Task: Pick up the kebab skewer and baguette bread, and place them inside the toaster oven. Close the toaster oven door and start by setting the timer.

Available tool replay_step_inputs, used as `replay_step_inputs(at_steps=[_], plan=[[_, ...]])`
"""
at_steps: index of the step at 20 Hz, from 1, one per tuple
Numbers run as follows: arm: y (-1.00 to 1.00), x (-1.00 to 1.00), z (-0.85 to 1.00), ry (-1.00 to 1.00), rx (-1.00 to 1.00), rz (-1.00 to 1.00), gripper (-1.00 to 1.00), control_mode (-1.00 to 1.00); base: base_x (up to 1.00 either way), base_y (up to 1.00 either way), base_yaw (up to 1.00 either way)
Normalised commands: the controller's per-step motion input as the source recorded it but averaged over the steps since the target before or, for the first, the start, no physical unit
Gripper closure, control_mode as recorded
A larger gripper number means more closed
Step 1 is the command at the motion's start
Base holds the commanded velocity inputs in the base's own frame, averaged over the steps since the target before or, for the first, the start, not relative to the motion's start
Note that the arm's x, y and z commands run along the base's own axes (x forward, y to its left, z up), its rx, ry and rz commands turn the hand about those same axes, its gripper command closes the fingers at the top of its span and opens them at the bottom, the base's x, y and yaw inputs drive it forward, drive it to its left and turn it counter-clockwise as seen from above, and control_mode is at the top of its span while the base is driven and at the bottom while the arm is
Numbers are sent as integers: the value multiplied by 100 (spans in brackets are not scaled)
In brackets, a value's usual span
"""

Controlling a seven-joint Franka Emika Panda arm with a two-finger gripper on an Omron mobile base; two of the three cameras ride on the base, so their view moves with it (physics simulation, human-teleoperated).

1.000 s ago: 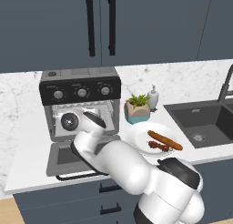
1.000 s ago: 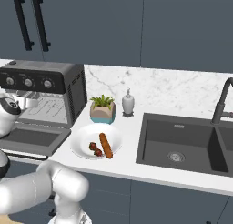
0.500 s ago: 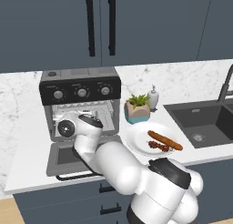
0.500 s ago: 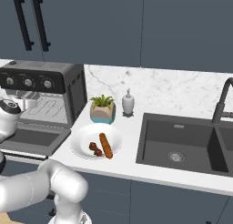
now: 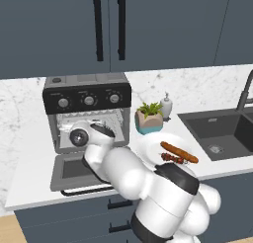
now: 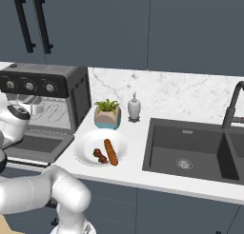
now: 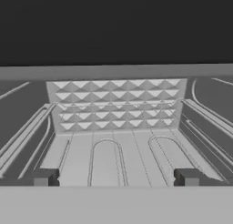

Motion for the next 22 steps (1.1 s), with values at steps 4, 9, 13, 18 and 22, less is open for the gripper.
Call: replay_step_inputs(at_steps=[4,9,13,18,22], plan=[[0,16,-18,0,4,9,-100,-100,0,0,0],[0,17,-5,-1,4,8,-100,-100,0,0,0],[0,10,-20,0,1,6,-100,-100,0,0,0],[1,20,-6,0,1,3,-100,-100,0,0,0],[6,19,-9,0,0,2,-100,-100,0,0,0]])
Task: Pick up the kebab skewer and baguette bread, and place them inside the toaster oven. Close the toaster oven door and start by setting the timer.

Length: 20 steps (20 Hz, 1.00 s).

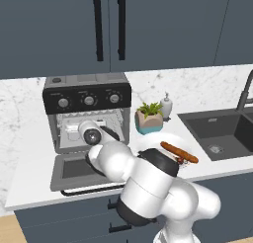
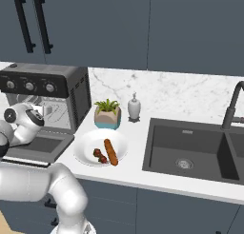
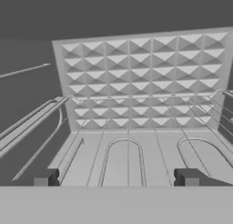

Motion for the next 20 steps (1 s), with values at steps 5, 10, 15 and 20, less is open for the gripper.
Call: replay_step_inputs(at_steps=[5,10,15,20], plan=[[6,14,-16,0,0,1,-100,-100,0,0,0],[5,4,-21,0,0,1,-100,-100,0,0,0],[0,0,-40,0,0,1,-100,-100,0,0,0],[0,-18,-46,1,0,1,-100,-100,0,0,0]])
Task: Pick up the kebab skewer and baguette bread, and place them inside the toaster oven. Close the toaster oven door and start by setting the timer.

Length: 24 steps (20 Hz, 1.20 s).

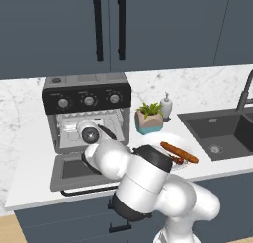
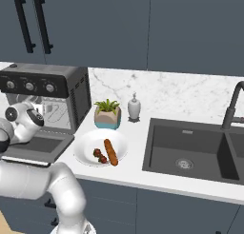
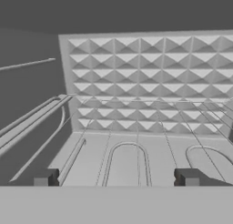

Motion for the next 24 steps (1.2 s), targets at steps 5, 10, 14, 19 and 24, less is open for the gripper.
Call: replay_step_inputs(at_steps=[5,10,14,19,24], plan=[[0,-84,-59,1,0,1,-100,-100,0,0,0],[0,-96,-24,15,0,0,-100,-100,0,0,0],[0,-87,0,44,0,0,-100,-100,0,0,0],[0,-81,1,52,0,0,-100,-100,0,0,0],[0,-71,33,37,0,0,-100,-100,0,0,0]])
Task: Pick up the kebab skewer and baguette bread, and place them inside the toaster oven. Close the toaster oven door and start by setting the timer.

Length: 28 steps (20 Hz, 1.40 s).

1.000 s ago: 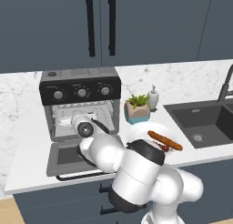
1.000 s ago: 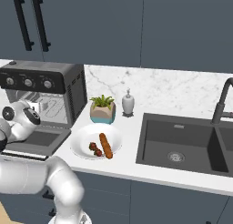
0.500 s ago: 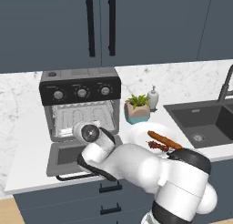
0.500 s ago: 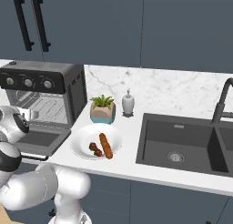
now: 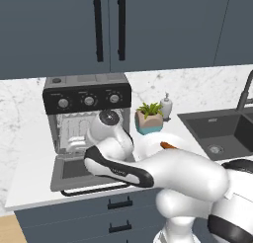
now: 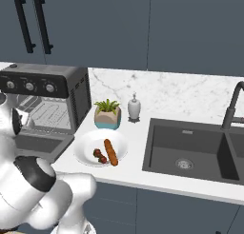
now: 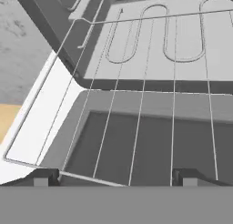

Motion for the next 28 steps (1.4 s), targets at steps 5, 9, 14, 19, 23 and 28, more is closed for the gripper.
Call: replay_step_inputs(at_steps=[5,9,14,19,23,28], plan=[[0,-69,99,8,0,1,-100,-100,0,0,0],[-13,-53,70,0,-2,3,-100,-100,0,0,0],[-93,-20,29,11,-1,0,-100,-100,0,0,0],[-100,-26,13,9,0,1,-100,-100,0,0,0],[-100,-23,1,6,-3,2,-100,-100,0,0,0],[-100,-18,0,3,-6,2,-100,-100,0,0,0]])
